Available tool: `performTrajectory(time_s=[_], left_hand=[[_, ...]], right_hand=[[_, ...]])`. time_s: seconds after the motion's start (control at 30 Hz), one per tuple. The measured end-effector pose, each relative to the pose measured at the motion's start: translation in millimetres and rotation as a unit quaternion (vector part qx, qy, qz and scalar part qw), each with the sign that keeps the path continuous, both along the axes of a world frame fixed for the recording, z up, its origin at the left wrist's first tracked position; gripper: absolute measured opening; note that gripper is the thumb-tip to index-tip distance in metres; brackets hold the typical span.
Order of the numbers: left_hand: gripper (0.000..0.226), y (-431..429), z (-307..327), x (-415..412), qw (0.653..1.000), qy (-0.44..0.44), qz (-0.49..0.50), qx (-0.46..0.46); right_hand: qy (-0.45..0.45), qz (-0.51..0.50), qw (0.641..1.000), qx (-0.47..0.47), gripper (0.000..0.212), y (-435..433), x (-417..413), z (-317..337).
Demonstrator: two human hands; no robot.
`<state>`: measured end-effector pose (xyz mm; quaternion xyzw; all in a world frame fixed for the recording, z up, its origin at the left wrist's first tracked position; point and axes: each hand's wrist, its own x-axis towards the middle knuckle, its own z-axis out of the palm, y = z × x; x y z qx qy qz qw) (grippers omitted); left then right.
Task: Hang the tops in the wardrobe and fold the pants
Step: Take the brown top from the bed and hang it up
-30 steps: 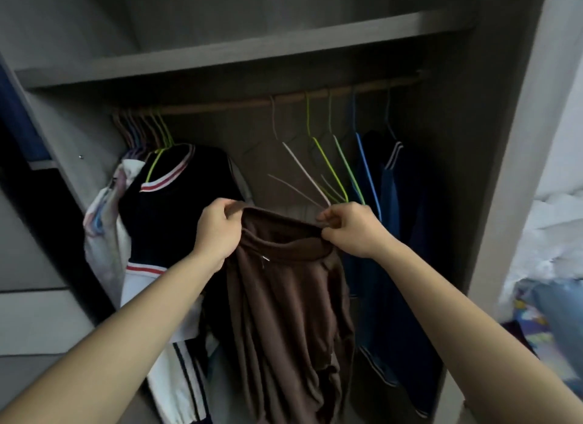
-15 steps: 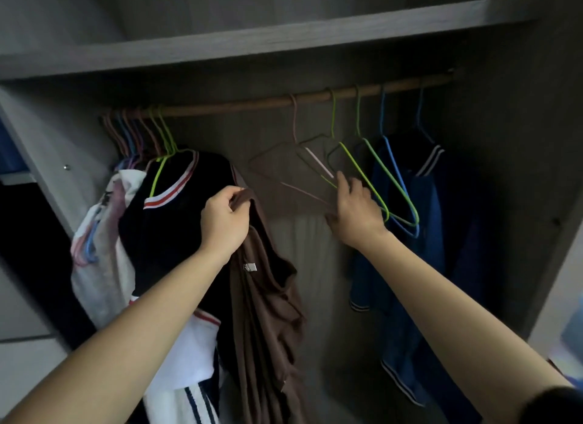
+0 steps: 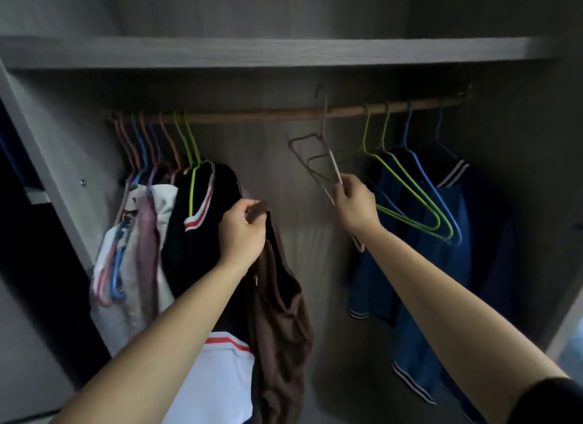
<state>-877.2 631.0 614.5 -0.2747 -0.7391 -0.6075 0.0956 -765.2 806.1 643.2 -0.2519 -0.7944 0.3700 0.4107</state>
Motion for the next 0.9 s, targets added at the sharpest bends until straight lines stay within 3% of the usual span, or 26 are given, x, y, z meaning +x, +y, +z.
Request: performTrajectory(time_s=[0.17, 0.33, 0.37, 0.47, 0.53, 0.63, 0.73, 0.9], left_hand=[[0.011, 13.3, -19.0, -7.4, 0.998, -0.042, -0.022, 0.036], [0.013, 22.7, -42.6, -5.5, 0.997, -0.037, -0.057, -0.021], [0.011, 23.8, -45.7, -4.9, 0.997, -0.020, -0.058, -0.046], [0.008, 27.3, -51.8, -2.6, 0.989, 0.055, -0.046, -0.129], [0.009, 30.0, -55.7, 0.1, 0.979, 0.091, -0.032, -0.180], [0.010, 34.6, -64.2, 5.4, 0.968, 0.110, -0.024, -0.223], [0.009, 40.4, -73.1, 12.6, 0.963, 0.107, -0.015, -0.245], [0.010, 49.4, -85.1, 23.0, 0.948, 0.110, 0.011, -0.297]], right_hand=[[0.057, -0.016, 0.995, -0.085, 0.007, -25.7, 32.7, -46.6], [0.040, -0.050, 0.985, -0.158, 0.015, -35.8, 64.2, -118.7], [0.039, -0.065, 0.984, -0.158, 0.017, -35.7, 70.0, -124.5], [0.033, -0.081, 0.987, -0.134, 0.049, -39.2, 90.6, -132.7], [0.038, -0.066, 0.989, -0.123, 0.056, -42.2, 108.4, -138.8], [0.051, -0.058, 0.992, -0.100, 0.046, -41.0, 136.4, -149.2], [0.007, -0.063, 0.995, -0.076, 0.017, -32.1, 155.8, -153.8], [-0.022, -0.031, 0.999, -0.016, 0.020, -19.4, 179.2, -162.0]])
